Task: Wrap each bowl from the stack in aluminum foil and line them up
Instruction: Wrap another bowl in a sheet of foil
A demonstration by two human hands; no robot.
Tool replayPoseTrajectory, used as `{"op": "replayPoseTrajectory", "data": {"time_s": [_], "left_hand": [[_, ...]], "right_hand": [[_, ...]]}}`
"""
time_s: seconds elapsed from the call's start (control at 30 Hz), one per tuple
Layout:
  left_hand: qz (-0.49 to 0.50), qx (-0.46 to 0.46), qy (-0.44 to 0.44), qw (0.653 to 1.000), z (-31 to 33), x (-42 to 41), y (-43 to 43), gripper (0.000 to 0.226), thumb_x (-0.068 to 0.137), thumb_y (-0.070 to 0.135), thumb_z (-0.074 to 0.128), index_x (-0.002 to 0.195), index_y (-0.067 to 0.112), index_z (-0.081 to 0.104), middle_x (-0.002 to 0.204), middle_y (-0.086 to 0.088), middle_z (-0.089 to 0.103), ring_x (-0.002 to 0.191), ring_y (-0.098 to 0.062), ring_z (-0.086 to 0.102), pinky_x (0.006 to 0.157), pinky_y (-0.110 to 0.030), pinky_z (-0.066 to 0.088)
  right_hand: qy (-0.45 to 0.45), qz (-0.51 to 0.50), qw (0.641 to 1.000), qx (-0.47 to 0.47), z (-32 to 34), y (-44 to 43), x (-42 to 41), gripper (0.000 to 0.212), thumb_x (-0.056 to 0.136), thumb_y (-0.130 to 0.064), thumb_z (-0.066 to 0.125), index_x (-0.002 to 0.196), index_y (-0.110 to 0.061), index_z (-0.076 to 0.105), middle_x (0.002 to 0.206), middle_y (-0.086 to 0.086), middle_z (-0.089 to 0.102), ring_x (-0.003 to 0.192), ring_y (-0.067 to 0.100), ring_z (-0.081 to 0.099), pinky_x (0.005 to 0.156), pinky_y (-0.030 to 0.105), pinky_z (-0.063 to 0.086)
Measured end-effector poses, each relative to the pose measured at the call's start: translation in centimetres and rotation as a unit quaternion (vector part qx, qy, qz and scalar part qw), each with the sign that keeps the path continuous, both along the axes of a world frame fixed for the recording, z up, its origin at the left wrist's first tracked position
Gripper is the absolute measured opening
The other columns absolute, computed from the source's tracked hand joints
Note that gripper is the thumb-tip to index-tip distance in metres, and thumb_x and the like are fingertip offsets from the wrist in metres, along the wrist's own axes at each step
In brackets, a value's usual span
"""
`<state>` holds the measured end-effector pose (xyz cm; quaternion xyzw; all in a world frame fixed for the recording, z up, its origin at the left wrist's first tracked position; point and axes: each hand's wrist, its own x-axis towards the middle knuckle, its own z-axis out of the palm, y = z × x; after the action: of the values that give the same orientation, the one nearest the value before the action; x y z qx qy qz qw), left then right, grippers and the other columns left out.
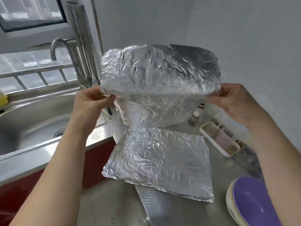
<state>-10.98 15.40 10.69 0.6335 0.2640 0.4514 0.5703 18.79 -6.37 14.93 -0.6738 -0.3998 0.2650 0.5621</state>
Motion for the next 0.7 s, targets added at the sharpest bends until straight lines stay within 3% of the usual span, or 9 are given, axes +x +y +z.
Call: {"op": "replayPoseTrajectory", "data": {"time_s": [0.07,0.1,0.2,0.3,0.4,0.47,0.53,0.6,0.7], "left_hand": [[0.041,0.008,0.048,0.998,-1.5,1.0,-0.6,0.022,0.078,-0.01,0.07,0.078,0.012,0.076,0.072,0.005,0.072,0.066,-0.006,0.063,0.067,-0.017,0.049],[0.048,0.003,0.074,0.996,-2.8,1.6,-1.1,0.017,0.077,-0.009,0.072,0.079,0.008,0.075,0.073,0.002,0.071,0.067,-0.007,0.062,0.07,-0.019,0.049],[0.055,-0.041,0.154,0.986,-8.3,2.3,-1.9,0.038,0.078,-0.003,0.075,0.072,0.034,0.078,0.078,0.013,0.074,0.078,-0.005,0.068,0.084,-0.031,0.053],[0.089,-0.023,0.265,0.96,-13.7,2.3,-3.0,0.029,0.077,0.003,0.078,0.069,0.03,0.074,0.076,0.002,0.074,0.076,-0.017,0.067,0.079,-0.036,0.054],[0.09,0.045,0.387,0.917,-18.2,1.7,-4.6,0.011,0.079,0.004,0.077,0.083,0.014,0.078,0.083,-0.006,0.074,0.08,-0.026,0.068,0.072,-0.034,0.052],[0.064,0.08,0.434,0.895,-20.5,1.0,-5.8,0.021,0.079,0.001,0.074,0.091,0.018,0.08,0.089,0.002,0.075,0.084,-0.016,0.067,0.066,-0.022,0.045],[0.029,0.077,0.45,0.889,-22.3,0.2,-6.9,0.03,0.075,-0.006,0.072,0.088,0.02,0.08,0.084,0.01,0.073,0.083,-0.011,0.068,0.068,-0.012,0.041],[-0.023,0.087,0.454,0.887,-24.0,-0.8,-7.4,0.033,0.066,-0.005,0.075,0.084,0.022,0.079,0.078,0.013,0.069,0.078,-0.01,0.067,0.074,-0.017,0.047],[-0.076,0.126,0.467,0.872,-25.6,-1.5,-7.2,0.033,0.061,0.004,0.076,0.086,0.026,0.079,0.082,0.012,0.073,0.079,-0.014,0.066,0.078,-0.03,0.051]], "right_hand": [[-0.033,-0.014,0.999,-0.036,-2.6,-0.5,0.3,0.023,0.067,-0.008,0.08,0.082,0.004,0.068,0.067,-0.004,0.071,0.06,0.008,0.067,0.064,0.023,0.055],[-0.034,-0.027,0.998,-0.053,-4.5,-0.7,0.6,0.027,0.066,-0.007,0.082,0.077,0.009,0.063,0.064,-0.007,0.069,0.059,0.005,0.064,0.065,0.021,0.053],[-0.045,-0.068,0.989,-0.122,-11.1,-1.3,0.9,0.015,0.073,0.01,0.075,0.073,0.006,0.06,0.063,0.003,0.06,0.05,-0.009,0.053,0.054,0.006,0.039],[-0.049,-0.075,0.981,-0.17,-17.0,-2.6,0.5,0.009,0.075,0.006,0.076,0.073,0.006,0.067,0.079,0.009,0.067,0.065,-0.005,0.061,0.065,0.007,0.043],[-0.061,-0.072,0.968,-0.232,-21.7,-3.9,0.0,0.005,0.077,-0.006,0.078,0.078,-0.009,0.074,0.082,-0.005,0.069,0.08,0.006,0.064,0.064,0.007,0.042],[-0.084,-0.029,0.961,-0.262,-23.8,-4.9,-0.4,0.027,0.079,-0.005,0.075,0.068,-0.029,0.074,0.073,-0.018,0.069,0.082,0.007,0.065,0.07,0.016,0.048],[-0.153,0.026,0.948,-0.278,-25.5,-5.6,-0.9,0.037,0.076,-0.003,0.072,0.062,-0.037,0.071,0.07,-0.016,0.07,0.077,0.013,0.067,0.076,0.035,0.055],[-0.182,0.049,0.937,-0.294,-26.5,-6.0,-1.2,0.027,0.074,-0.003,0.07,0.063,-0.028,0.07,0.077,-0.004,0.074,0.079,0.02,0.069,0.079,0.041,0.055],[-0.189,0.051,0.928,-0.318,-27.3,-6.4,-1.5,0.015,0.076,-0.003,0.071,0.076,-0.017,0.075,0.087,0.0,0.075,0.084,0.018,0.069,0.082,0.036,0.054]]}}
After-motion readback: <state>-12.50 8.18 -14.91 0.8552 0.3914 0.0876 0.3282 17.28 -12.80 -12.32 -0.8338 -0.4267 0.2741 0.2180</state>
